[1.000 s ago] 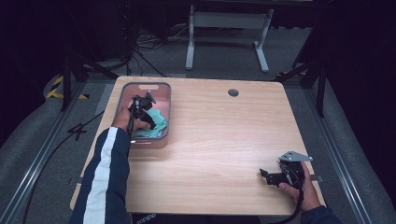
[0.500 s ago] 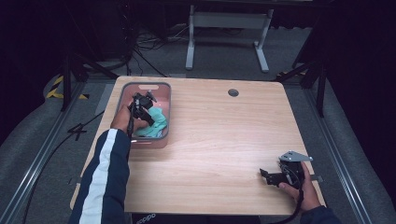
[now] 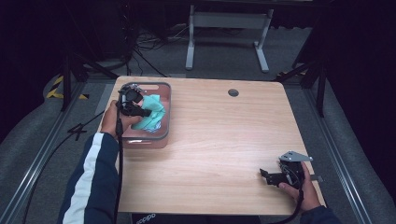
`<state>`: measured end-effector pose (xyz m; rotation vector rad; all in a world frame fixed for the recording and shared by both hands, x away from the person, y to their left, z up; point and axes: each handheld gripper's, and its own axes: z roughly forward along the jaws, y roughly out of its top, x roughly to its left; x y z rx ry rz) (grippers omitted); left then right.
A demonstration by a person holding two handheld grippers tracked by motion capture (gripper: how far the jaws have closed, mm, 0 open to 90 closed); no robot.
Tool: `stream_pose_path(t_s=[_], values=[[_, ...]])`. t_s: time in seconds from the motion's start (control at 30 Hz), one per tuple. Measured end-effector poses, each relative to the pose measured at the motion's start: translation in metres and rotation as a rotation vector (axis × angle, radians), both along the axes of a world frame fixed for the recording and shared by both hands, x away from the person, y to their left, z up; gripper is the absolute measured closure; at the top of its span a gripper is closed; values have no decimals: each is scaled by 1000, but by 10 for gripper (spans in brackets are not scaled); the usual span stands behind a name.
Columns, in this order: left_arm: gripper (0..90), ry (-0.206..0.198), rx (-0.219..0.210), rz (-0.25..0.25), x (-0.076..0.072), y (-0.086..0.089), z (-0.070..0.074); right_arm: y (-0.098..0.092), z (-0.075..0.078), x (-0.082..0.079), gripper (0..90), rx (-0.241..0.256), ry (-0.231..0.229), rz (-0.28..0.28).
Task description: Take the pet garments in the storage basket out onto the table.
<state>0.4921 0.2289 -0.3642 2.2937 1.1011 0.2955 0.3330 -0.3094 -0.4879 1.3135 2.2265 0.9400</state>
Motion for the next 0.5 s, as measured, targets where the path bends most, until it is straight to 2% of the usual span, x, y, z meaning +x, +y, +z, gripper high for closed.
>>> stream_pose_path(t_s=[0.07, 0.1, 0.23, 0.47, 0.5], values=[[774, -39, -24, -8, -6, 3, 5, 0, 0, 0, 25, 0, 0, 0], [774, -45, -50, -7, -10, 4, 7, 0, 0, 0, 25, 0, 0, 0], [774, -95, -71, -28, -24, 5, 13, 0, 0, 0, 25, 0, 0, 0], [773, -168, -185, -63, -49, 9, 17, 0, 0, 0, 25, 0, 0, -1], [773, -178, -187, -69, -52, 10, 17, 0, 0, 0, 25, 0, 0, -1]])
